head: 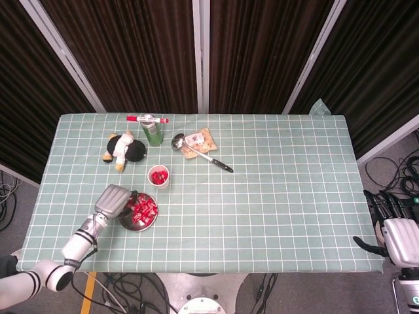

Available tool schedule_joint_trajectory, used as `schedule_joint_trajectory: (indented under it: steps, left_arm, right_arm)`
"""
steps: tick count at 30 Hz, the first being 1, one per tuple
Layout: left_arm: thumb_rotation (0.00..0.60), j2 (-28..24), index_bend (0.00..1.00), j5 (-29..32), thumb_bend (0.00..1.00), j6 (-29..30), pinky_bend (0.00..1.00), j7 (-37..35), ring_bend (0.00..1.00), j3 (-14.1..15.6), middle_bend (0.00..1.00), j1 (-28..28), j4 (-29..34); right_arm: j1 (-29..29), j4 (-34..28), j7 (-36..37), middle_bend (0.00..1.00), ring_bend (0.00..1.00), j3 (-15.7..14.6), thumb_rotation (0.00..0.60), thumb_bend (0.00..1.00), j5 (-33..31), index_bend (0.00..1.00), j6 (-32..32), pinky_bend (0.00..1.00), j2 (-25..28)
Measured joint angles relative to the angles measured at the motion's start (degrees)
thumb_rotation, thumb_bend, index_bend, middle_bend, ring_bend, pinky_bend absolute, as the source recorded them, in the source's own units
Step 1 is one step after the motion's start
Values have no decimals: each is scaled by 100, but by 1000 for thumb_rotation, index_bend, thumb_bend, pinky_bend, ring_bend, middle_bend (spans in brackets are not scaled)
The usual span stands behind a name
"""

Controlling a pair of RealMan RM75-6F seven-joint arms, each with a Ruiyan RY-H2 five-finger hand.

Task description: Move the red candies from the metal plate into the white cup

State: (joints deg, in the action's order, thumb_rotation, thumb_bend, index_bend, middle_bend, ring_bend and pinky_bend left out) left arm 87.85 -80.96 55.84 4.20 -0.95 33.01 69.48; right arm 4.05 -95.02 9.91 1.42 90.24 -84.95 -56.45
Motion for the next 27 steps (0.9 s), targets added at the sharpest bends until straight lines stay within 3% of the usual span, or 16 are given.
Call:
schedule_joint_trajectory:
  steps: [6, 12, 27]
  left_arm:
    - [600, -460, 635, -68, 363, 308, 1000, -244, 865, -249, 937, 10, 695]
    - [600, -655, 633, 1, 362, 237, 1000, -277, 864, -645, 935, 326, 1005]
    - [600, -156, 583, 875, 352, -778, 1000, 391, 864, -1075, 933, 1203, 480]
  right_arm:
    - [9, 24, 34, 147, 0, -7, 600, 47, 13, 0, 15, 7, -14]
    - [-12, 64, 72, 147, 0, -11, 600, 47, -3, 0, -6, 7, -20]
    - [-2, 142, 157, 148, 0, 6, 600, 47, -68, 0, 39, 7, -35]
